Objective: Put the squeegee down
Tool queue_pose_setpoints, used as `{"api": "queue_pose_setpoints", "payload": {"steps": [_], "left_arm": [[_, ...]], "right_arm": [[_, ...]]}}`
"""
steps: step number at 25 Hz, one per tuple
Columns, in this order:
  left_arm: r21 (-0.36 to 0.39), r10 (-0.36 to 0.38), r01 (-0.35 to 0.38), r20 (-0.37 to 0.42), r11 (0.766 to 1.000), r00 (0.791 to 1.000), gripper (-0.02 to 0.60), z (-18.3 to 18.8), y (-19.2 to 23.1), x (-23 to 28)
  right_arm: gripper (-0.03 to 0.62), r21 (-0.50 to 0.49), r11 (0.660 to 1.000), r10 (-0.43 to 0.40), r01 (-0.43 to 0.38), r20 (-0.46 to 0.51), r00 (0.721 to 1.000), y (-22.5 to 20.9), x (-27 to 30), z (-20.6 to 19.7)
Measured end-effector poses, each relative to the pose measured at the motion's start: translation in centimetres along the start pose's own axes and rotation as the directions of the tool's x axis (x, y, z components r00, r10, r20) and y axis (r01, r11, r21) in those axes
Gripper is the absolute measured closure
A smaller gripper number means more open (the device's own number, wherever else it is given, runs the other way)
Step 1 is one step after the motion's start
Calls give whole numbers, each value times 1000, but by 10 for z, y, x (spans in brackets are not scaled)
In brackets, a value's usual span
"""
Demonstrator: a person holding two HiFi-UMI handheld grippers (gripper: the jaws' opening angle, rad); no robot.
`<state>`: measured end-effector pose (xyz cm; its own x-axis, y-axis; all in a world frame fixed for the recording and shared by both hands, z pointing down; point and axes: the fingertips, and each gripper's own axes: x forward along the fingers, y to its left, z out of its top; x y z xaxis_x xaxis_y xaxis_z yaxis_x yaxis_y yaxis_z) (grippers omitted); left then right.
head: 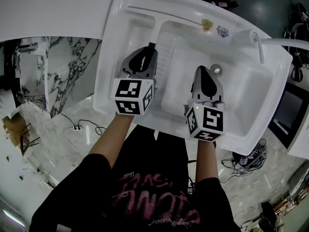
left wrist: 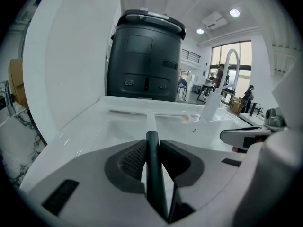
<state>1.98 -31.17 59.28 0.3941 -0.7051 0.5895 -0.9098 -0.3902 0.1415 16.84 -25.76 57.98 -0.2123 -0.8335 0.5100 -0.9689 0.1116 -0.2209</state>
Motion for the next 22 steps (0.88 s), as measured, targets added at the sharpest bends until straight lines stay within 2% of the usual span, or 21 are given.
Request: {"api": "queue_pose_setpoints", "payload": {"steps": [22], "left_arm": [[-25, -9, 9, -27, 1000, 1000, 488, -10, 1, 8]], "right_arm": [[574, 6, 1000, 7, -7, -24, 1000, 5, 6, -11]]}}
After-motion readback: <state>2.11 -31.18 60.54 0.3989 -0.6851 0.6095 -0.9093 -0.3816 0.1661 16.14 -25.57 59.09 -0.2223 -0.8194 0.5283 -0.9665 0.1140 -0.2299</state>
